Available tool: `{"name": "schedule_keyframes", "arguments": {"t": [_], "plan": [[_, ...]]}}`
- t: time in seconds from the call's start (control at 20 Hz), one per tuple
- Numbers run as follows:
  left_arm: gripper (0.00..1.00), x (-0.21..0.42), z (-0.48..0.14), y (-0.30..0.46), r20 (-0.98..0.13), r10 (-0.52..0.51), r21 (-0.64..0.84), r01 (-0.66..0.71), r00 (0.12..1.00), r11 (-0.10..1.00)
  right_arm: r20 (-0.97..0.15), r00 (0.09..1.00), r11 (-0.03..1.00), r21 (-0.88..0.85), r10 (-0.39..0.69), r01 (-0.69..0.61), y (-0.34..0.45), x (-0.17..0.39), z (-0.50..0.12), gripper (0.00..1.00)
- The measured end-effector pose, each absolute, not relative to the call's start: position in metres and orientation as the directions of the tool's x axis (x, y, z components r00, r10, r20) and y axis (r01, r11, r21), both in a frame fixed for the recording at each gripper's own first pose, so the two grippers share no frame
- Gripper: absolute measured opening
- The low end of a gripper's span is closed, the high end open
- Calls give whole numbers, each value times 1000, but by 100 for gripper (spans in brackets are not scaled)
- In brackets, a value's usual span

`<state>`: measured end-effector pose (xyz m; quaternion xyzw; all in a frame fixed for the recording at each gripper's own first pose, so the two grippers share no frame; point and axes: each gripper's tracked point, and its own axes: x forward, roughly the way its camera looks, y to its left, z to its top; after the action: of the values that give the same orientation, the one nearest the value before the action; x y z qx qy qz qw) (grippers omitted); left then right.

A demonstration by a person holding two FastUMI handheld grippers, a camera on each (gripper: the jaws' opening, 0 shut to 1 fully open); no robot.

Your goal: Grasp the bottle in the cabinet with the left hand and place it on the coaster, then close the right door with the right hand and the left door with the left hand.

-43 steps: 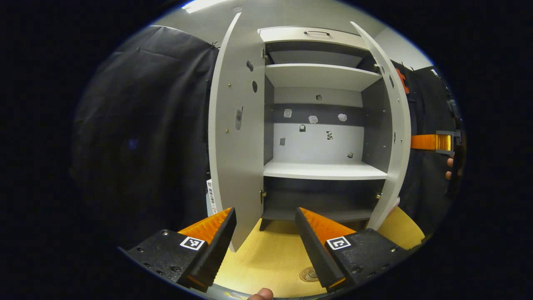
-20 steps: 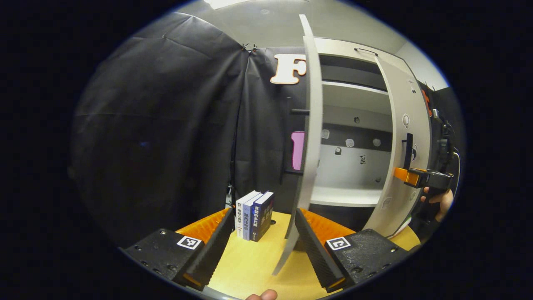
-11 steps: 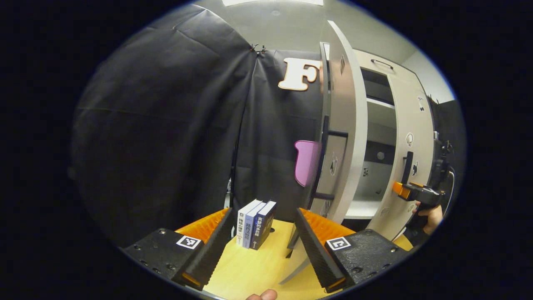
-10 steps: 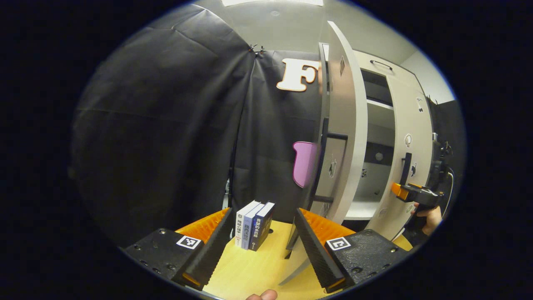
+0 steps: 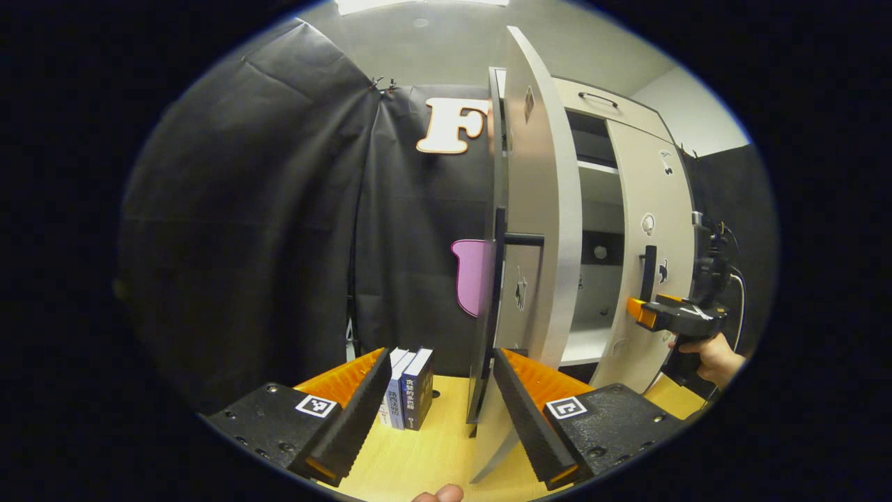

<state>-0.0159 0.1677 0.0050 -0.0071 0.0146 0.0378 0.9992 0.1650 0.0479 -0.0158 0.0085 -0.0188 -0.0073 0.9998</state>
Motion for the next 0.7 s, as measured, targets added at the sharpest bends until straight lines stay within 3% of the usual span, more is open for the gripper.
{"name": "schedule_keyframes", "arguments": {"t": [0.05,0.25,0.4,0.45,0.5,0.7], "plan": [[94,-15,5,167,-34,67,-13,-68,997,998,28,1000,1000,22,-6,6,48,165,-17,100],[93,-9,7,164,-23,29,12,-29,999,1000,-96,994,996,77,48,-41,48,153,-46,100],[92,-8,5,157,-29,-13,15,14,999,1000,-85,995,995,86,57,-49,45,136,-49,100],[96,-7,7,155,-26,-21,18,21,999,1000,-88,995,995,81,56,-49,43,131,-51,100],[92,-8,6,152,-27,-27,16,28,999,999,-96,993,995,80,63,-55,43,126,-52,100],[92,-6,5,136,-24,-72,-6,72,997,997,-111,991,993,98,82,-71,40,108,-53,100]]}}
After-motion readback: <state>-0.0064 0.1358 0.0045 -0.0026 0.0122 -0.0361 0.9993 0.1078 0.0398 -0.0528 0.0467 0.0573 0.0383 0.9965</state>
